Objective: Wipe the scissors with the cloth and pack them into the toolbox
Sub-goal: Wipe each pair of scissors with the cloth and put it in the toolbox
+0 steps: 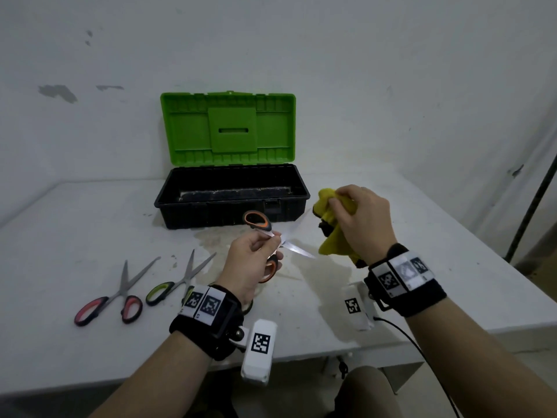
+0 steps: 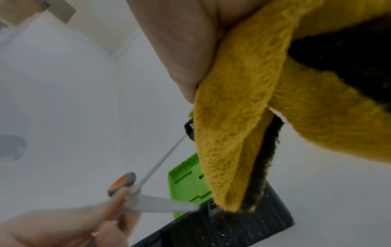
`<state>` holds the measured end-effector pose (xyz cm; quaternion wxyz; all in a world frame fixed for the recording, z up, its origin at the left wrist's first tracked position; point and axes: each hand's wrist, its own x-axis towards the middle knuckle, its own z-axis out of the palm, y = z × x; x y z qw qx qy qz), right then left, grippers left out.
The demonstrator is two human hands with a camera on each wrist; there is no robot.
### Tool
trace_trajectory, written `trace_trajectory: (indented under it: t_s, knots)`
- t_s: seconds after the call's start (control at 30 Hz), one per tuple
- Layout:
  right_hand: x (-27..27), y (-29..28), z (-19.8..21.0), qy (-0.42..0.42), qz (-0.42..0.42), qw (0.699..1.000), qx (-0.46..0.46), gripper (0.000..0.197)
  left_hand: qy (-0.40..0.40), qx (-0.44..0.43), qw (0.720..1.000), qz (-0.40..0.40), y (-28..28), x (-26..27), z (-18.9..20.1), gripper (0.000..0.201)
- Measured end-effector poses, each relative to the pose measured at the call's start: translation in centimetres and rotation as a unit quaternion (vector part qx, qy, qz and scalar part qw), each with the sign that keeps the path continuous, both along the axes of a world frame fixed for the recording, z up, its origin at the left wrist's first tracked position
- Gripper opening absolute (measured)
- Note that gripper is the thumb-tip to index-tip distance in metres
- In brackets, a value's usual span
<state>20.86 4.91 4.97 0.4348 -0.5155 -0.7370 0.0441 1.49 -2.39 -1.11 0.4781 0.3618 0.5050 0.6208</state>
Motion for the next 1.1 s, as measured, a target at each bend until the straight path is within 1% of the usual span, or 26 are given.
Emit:
trace_trajectory:
  t_s: [0.03,0.1,0.27,0.4,0.5,0.6,0.7,0.8,0.87,0.93,1.03,1.1]
  knots:
    - [0.2,-0.6,0.2,0.022,0.01,1.0,0.004,0.015,-0.005,-0.004,1.0,0.003,0.1,0.0,0.0,0.009]
    - [0.4,-1.7,0.4,0.053,0.032,0.998,-0.016,0.012,-0.009,-0.009,1.0,0.009,0.2,-0.1,-0.1,0.016]
    - [0.3,-3.8,1.2,0.04,0.072,0.991,-0.102,0.015,-0.002,-0.025,0.999,0.04,0.2,-0.1,0.0,0.03]
    - [-1.2,-5.8,1.1,-0.022,0.091,0.985,-0.143,0.016,-0.008,-0.034,0.997,0.065,0.4,0.0,0.3,0.034]
    - [-3.1,-6.8,0.1,-0.091,0.128,0.98,-0.123,0.017,-0.016,-0.037,0.996,0.074,0.4,0.1,0.2,0.039]
    - [-4.3,-6.9,-0.9,-0.14,0.141,0.973,-0.114,0.018,-0.046,-0.044,0.995,0.077,0.3,0.0,0.3,0.034]
    - [-4.5,-6.5,-1.2,-0.147,0.116,0.977,-0.106,0.018,-0.06,-0.055,0.993,0.084,0.2,-0.1,0.2,0.026]
    - [-4.5,-6.2,-1.1,-0.15,0.086,0.98,-0.098,0.02,-0.07,-0.046,0.994,0.071,0.0,0.0,0.1,0.017]
    - [-4.8,-6.6,-1.4,-0.158,0.091,0.98,-0.078,0.021,-0.053,-0.038,0.996,0.067,-0.1,0.3,-0.2,0.018]
    - [-5.4,-7.2,-1.8,-0.169,0.115,0.977,-0.062,0.021,-0.005,-0.043,0.996,0.073,0.0,0.7,-0.7,0.025]
    - [-6.1,-7.5,-2.5,-0.196,0.13,0.97,-0.057,0.022,0.052,-0.035,0.995,0.079,0.0,1.2,-1.2,0.036]
    - [-6.0,-7.1,-2.6,-0.209,0.123,0.968,-0.064,0.022,0.074,-0.026,0.993,0.093,-0.2,1.3,-1.2,0.039]
